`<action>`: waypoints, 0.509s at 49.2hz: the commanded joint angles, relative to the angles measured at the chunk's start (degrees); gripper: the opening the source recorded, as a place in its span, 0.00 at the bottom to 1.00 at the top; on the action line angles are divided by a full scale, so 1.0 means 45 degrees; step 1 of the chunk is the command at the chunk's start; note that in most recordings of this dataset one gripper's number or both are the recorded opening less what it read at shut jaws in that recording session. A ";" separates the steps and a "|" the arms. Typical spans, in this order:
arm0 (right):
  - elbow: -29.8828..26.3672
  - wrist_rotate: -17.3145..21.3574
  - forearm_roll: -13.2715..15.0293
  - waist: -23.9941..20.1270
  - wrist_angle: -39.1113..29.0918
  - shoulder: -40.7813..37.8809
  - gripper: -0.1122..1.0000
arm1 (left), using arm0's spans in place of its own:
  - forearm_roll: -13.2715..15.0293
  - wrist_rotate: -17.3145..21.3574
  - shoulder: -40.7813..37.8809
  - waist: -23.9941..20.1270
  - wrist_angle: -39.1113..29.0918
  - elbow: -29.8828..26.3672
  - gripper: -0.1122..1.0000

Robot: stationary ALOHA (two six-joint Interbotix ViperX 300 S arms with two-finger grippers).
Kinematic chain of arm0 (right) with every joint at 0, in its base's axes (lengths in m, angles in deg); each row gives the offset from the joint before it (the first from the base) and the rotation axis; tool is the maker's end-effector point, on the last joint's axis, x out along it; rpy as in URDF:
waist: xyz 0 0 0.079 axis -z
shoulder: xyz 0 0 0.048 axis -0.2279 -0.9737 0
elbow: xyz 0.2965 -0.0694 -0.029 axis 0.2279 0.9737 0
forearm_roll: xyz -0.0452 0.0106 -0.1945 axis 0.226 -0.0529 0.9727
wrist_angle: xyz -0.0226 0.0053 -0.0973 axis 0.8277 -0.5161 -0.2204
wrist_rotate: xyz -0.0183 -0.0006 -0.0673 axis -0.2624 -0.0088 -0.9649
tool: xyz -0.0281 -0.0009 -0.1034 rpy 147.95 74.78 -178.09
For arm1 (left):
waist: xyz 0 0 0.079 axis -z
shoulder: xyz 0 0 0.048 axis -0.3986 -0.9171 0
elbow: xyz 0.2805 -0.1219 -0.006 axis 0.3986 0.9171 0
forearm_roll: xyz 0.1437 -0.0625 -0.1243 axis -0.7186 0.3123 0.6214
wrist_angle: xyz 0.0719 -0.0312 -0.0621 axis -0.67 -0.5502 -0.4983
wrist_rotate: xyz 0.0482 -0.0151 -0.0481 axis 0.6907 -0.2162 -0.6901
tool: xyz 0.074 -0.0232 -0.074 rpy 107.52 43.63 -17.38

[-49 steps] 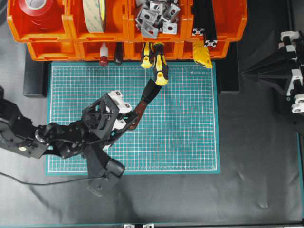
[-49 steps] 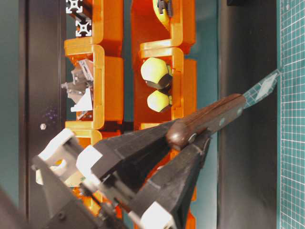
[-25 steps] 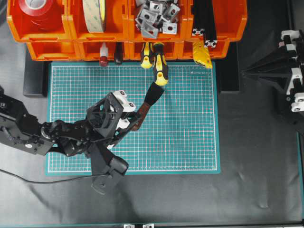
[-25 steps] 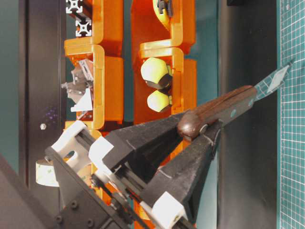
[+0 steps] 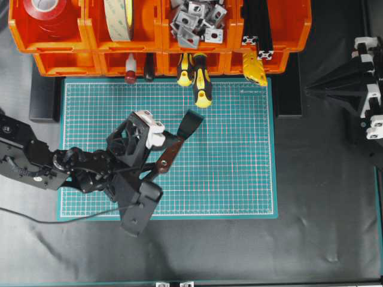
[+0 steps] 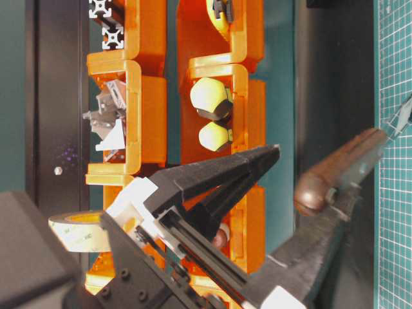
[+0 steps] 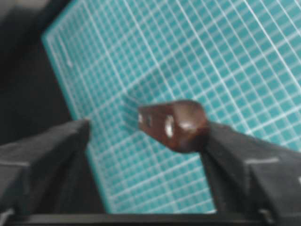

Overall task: Pick scraper from container rack with left arm.
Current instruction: 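Pull the scraper out of the rack and carry it over the mat, then lower the scraper onto the mat and open the left gripper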

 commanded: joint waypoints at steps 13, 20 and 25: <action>-0.0391 0.0039 -0.0039 0.0039 0.0000 -0.0078 0.11 | 0.0000 -0.6426 0.0469 0.0566 -0.0098 0.0430 0.92; -0.0371 0.0039 -0.0039 0.0059 -0.0020 -0.0098 0.11 | 0.0000 -0.9082 0.0586 0.0840 -0.0098 0.0762 0.92; -0.0313 0.0059 -0.0039 0.0039 -0.0020 -0.0176 0.11 | 0.0000 -0.9512 0.0762 0.1133 -0.0098 0.1211 0.92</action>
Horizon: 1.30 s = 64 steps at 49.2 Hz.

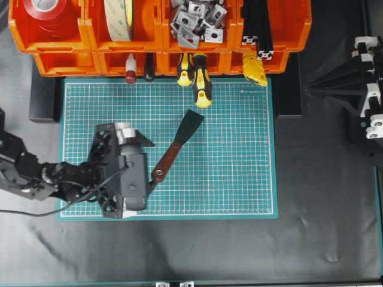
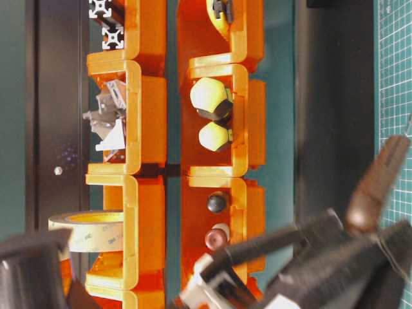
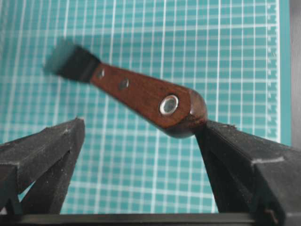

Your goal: Pick scraper from container rack with left arm.

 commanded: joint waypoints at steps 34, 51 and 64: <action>-0.0313 0.0020 -0.0020 0.0020 -0.0020 -0.0156 0.11 | -0.0039 -0.1660 0.2852 0.0840 0.0254 0.1855 0.91; -0.0371 -0.0020 0.0000 0.0020 -0.0020 -0.0039 0.11 | -0.0039 -0.1562 0.7988 0.1035 0.0215 0.3594 0.91; -0.0371 -0.0020 0.0000 0.0039 -0.0020 0.0000 0.11 | -0.0039 -0.0957 1.1953 0.1035 -0.0156 0.4727 0.91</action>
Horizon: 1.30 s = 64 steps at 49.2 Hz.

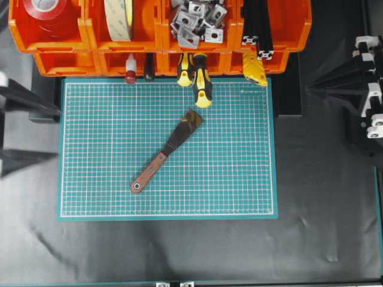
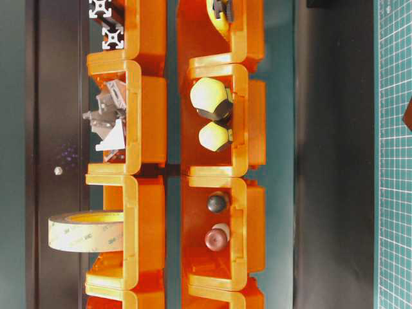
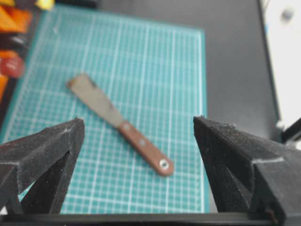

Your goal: Pick scraper from container rack with left arm.

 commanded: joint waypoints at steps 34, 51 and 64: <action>-0.0371 0.0000 0.0000 0.0000 -0.0020 -0.0020 0.11 | -0.0039 0.1719 0.3594 0.0000 -0.1484 0.0645 0.90; -0.0391 0.0000 0.0000 0.0020 -0.0020 0.0000 0.11 | -0.0039 0.1738 0.3613 -0.0039 -0.1523 0.0664 0.90; -0.0391 0.0000 0.0020 0.0020 -0.0020 0.0039 0.11 | -0.0039 0.1738 0.3613 -0.0039 -0.1523 0.0664 0.90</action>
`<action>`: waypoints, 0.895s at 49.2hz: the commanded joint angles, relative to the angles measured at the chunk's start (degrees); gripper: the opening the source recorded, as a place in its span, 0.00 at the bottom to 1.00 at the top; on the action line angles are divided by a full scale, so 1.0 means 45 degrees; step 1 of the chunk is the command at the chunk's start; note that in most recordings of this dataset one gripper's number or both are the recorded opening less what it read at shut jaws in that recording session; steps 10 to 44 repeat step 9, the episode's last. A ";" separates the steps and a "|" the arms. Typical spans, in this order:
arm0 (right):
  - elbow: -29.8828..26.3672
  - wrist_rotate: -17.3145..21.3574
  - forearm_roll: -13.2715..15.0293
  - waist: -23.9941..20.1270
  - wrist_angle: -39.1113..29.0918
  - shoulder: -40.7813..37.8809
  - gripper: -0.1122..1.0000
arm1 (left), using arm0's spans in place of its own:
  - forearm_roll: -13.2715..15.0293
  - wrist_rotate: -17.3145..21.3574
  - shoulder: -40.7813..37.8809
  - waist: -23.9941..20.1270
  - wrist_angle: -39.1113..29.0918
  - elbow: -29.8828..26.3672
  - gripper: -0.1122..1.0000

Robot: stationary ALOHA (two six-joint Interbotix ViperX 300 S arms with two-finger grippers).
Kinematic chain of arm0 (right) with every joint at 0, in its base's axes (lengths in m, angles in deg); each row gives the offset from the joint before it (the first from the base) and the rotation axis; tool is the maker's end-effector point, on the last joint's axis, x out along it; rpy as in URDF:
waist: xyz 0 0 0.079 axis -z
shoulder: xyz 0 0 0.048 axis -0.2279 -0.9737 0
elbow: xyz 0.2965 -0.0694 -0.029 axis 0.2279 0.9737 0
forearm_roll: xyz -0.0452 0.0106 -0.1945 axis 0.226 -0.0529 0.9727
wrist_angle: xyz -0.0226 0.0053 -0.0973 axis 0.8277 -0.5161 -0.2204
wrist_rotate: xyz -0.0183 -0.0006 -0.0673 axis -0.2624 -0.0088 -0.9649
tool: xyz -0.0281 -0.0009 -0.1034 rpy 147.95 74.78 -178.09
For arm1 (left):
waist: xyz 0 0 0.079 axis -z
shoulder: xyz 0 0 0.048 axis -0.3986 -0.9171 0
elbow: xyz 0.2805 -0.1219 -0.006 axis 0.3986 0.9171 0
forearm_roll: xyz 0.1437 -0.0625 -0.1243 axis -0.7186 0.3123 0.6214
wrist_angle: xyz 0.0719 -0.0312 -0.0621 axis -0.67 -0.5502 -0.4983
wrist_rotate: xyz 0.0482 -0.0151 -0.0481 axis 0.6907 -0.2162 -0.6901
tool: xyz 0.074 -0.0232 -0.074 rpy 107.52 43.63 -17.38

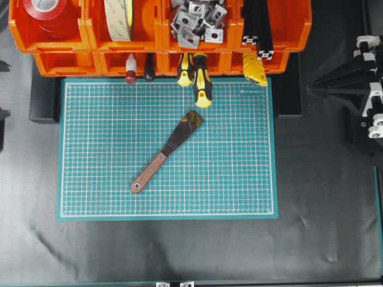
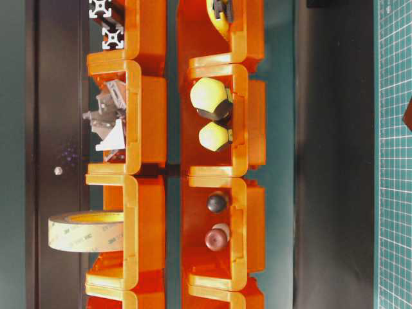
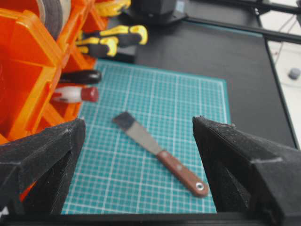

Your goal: Pick scraper from container rack with left arm.

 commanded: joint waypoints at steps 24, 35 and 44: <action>-0.0391 0.0000 0.0000 0.0020 -0.0020 -0.0098 0.11 | -0.0039 0.0000 -0.0117 -0.0020 0.0059 -0.0098 0.90; -0.0391 0.0000 0.0000 0.0020 -0.0020 -0.0098 0.11 | -0.0039 0.0000 -0.0117 -0.0020 0.0059 -0.0098 0.90; -0.0391 0.0000 0.0000 0.0020 -0.0020 -0.0098 0.11 | -0.0039 0.0000 -0.0117 -0.0020 0.0059 -0.0098 0.90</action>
